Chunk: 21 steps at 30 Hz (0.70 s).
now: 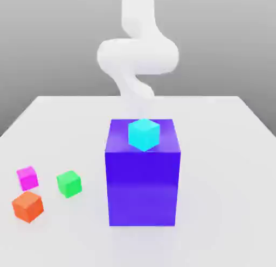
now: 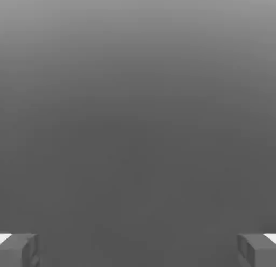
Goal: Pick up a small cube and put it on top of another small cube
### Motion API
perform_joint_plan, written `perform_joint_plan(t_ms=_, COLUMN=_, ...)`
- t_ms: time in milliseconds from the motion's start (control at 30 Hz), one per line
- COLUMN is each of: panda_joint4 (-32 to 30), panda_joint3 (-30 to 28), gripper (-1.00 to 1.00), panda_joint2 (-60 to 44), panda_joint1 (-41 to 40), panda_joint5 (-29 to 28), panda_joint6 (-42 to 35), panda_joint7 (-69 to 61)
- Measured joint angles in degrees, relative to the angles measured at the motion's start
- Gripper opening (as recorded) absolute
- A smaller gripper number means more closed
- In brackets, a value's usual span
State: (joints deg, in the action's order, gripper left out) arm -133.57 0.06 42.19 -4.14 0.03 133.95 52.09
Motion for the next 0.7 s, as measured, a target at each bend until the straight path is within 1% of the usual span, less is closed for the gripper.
perform_joint_plan(t_ms=400, panda_joint4=-8.6, panda_joint3=-0.5, gripper=0.00, panda_joint2=-17.6, panda_joint1=-19.1, panda_joint5=-0.5, panda_joint6=10.5, panda_joint7=30.7)
perform_joint_plan(t_ms=700, panda_joint4=-15.0, panda_joint3=-3.5, gripper=0.00, panda_joint2=-30.6, panda_joint1=-30.8, panda_joint5=-1.6, panda_joint6=18.2, panda_joint7=53.9)
